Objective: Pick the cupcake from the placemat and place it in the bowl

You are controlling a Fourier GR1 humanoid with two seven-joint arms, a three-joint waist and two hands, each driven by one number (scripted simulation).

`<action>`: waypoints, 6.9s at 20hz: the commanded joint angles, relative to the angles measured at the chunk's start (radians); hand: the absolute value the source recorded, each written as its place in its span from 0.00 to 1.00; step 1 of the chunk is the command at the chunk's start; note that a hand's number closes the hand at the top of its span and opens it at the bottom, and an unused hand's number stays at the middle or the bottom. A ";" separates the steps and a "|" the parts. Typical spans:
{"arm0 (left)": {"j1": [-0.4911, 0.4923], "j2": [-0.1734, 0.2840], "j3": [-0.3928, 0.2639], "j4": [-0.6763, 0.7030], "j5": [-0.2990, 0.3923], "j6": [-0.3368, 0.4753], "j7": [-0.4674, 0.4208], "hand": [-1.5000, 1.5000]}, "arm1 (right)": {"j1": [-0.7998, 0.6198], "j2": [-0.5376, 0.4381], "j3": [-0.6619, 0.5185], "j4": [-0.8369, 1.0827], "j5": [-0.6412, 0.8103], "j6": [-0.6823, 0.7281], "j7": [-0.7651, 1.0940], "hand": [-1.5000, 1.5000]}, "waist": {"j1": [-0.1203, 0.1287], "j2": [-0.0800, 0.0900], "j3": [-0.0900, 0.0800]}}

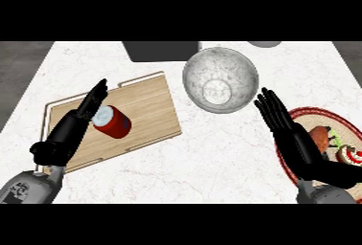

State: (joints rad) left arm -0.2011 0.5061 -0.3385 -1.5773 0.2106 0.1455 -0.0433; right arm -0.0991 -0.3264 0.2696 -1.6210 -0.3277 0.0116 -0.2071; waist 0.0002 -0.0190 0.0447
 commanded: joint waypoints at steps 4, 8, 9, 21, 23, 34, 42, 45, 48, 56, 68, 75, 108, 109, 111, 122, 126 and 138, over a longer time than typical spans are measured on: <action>-0.033 0.013 0.212 0.038 0.055 0.086 -0.017 0.50 | -0.104 -0.026 -0.139 0.066 -0.081 0.035 -0.002 0.00 | 0.015 0.022 -0.045; 0.009 0.004 0.283 0.040 0.106 0.128 -0.019 0.50 | -0.055 -0.265 -0.295 0.129 0.205 -0.202 0.014 0.00 | -0.021 0.017 -0.056; 0.009 -0.002 0.291 0.033 0.123 0.129 -0.006 0.50 | -0.025 -0.183 -0.314 0.104 0.211 -0.308 -0.028 0.00 | -0.032 0.010 -0.050; 0.000 -0.017 0.355 0.087 0.135 0.101 -0.039 0.50 | 0.329 -0.319 -0.227 -0.271 0.607 -0.458 0.234 0.00 | -0.037 0.013 -0.049; 0.030 0.002 0.359 0.039 0.146 0.082 -0.017 0.50 | 0.299 -0.410 -0.296 -0.322 0.611 -0.398 0.405 0.00 | -0.018 0.012 -0.049; 0.025 -0.014 0.362 0.059 0.128 0.071 -0.034 0.50 | 0.454 -0.713 -0.376 -0.543 0.424 0.075 0.806 0.00 | -0.016 0.016 -0.047; -0.022 -0.025 0.417 0.153 0.138 -0.016 -0.072 0.50 | 0.437 -0.699 -0.483 -0.469 0.364 0.281 0.825 0.00 | -0.010 0.019 -0.045; -0.013 -0.041 0.403 0.064 0.103 0.029 0.008 0.50 | 0.408 -0.622 -0.480 -0.423 0.444 0.295 0.797 0.00 | -0.002 0.018 -0.045; 0.002 -0.060 0.404 0.077 0.083 0.005 -0.025 0.50 | 0.375 -0.554 -0.429 -0.401 0.499 0.311 0.785 0.00 | -0.001 0.019 -0.045; -0.037 -0.099 0.434 0.135 0.052 -0.016 -0.025 0.50 | 0.296 -0.437 -0.408 -0.230 0.632 0.355 0.712 0.00 | -0.002 0.020 -0.045; -0.023 -0.117 0.474 0.120 0.014 -0.068 -0.026 0.50 | 0.246 -0.339 -0.451 0.089 0.825 0.287 0.386 0.00 | -0.001 0.019 -0.044; -0.064 -0.121 0.528 0.155 0.011 -0.093 -0.003 0.50 | 0.160 -0.299 -0.450 0.102 0.883 0.350 0.376 0.00 | -0.001 0.019 -0.045; -0.040 -0.216 0.556 0.115 -0.082 -0.132 -0.030 0.50 | -0.048 -0.213 -0.499 0.631 1.164 0.076 0.090 1.00 | 0.000 0.020 -0.045; -0.051 -0.222 0.548 0.085 -0.089 -0.103 0.041 0.50 | 0.007 -0.211 -0.510 0.611 1.159 0.051 0.058 1.00 | -0.002 0.019 -0.045; -0.074 -0.234 0.505 0.065 -0.084 -0.129 0.012 0.50 | -0.230 -0.325 -0.410 0.703 1.217 0.185 -0.025 1.00 | 0.085 0.045 -0.040; -0.139 -0.265 0.439 0.057 -0.079 -0.164 0.020 0.50 | -0.475 -0.493 -0.281 0.741 1.264 0.259 -0.457 1.00 | 0.230 0.102 -0.031; -0.169 -0.260 0.440 0.055 -0.078 -0.163 0.027 0.50 | -0.561 -0.512 -0.315 0.809 1.249 0.202 -0.551 1.00 | 0.220 0.098 -0.029; -0.181 -0.261 0.445 0.096 -0.096 -0.140 0.039 0.50 | -0.796 -0.558 -0.416 0.996 1.069 0.293 -0.903 1.00 | 0.182 0.084 -0.034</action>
State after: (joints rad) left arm -0.3826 0.2447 0.1076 -1.4914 0.1231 -0.0009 -0.0035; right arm -0.8271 -0.8789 -0.1167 -0.6797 0.7970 0.2369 -0.9513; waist 0.1901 0.0681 0.0116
